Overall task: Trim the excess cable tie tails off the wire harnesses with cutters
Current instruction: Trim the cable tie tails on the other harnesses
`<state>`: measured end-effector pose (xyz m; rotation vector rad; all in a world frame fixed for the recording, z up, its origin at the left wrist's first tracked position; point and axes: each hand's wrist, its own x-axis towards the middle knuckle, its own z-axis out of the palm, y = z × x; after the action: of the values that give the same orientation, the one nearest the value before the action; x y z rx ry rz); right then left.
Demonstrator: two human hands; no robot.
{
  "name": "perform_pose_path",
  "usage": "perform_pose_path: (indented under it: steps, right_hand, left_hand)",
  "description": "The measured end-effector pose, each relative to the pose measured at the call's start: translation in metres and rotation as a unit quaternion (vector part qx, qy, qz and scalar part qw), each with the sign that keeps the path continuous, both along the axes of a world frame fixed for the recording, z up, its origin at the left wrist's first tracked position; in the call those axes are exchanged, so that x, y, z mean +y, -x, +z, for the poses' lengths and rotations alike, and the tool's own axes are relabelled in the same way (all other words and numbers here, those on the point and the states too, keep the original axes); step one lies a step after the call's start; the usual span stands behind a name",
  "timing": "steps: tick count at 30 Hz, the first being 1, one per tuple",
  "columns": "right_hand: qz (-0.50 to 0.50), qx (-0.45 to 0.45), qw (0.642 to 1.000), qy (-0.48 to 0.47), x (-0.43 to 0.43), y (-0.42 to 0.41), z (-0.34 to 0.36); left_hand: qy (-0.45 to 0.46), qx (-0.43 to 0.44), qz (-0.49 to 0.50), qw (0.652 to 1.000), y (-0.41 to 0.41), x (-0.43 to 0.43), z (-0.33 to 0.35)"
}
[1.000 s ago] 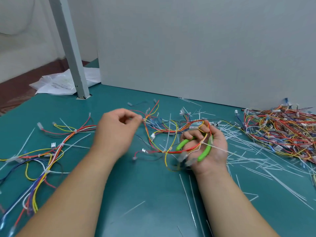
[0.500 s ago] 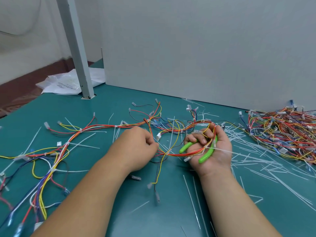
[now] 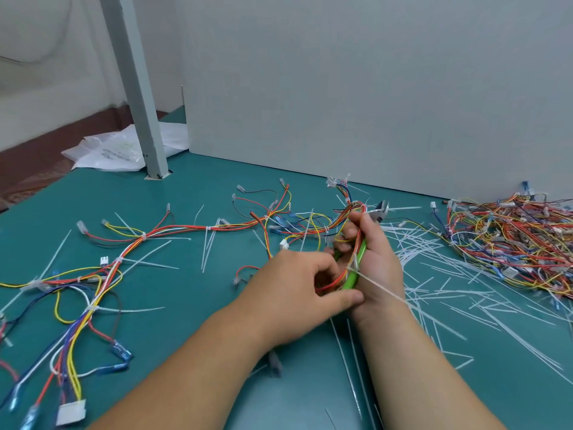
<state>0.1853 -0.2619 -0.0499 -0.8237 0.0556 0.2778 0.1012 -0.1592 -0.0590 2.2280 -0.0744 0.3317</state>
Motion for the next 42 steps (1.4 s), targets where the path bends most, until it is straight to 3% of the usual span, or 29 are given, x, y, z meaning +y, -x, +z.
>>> perform_pose_path:
  steps: [9, 14, 22, 26, 28, 30, 36, 42]
  right_hand:
    - [-0.057, -0.053, 0.994, 0.071, 0.005, 0.005, -0.001]
    - [-0.036, -0.084, 0.993, 0.076, 0.006, 0.01, 0.0]
    - [-0.043, -0.165, 0.968, 0.184, 0.008, 0.021, 0.001]
    - [0.031, -0.17, 0.975, 0.14, 0.012, 0.026, 0.001]
    - [0.052, -0.189, 0.969, 0.152, 0.011, 0.025, -0.002]
    - [0.04, -0.243, 0.943, 0.225, 0.009, 0.024, -0.002]
    - [-0.082, -0.257, 0.923, 0.275, 0.009, 0.027, -0.007]
    - [-0.083, -0.143, 0.978, 0.13, 0.011, 0.024, -0.007]
  left_hand:
    - [0.039, -0.027, 0.007, 0.999, -0.001, 0.002, -0.002]
    - [0.23, 0.015, 0.03, 0.973, -0.009, -0.008, 0.004]
    - [0.197, -0.094, 0.137, 0.966, -0.008, -0.017, 0.003]
    - [0.244, -0.129, 0.14, 0.951, -0.005, -0.012, 0.009]
    - [0.229, -0.154, 0.149, 0.95, -0.004, -0.009, 0.011]
    - [0.198, -0.184, 0.169, 0.948, -0.003, -0.005, 0.011]
    - [0.171, -0.208, 0.223, 0.937, -0.005, 0.001, 0.014]
    - [0.013, -0.242, 0.195, 0.95, -0.002, 0.0, 0.011]
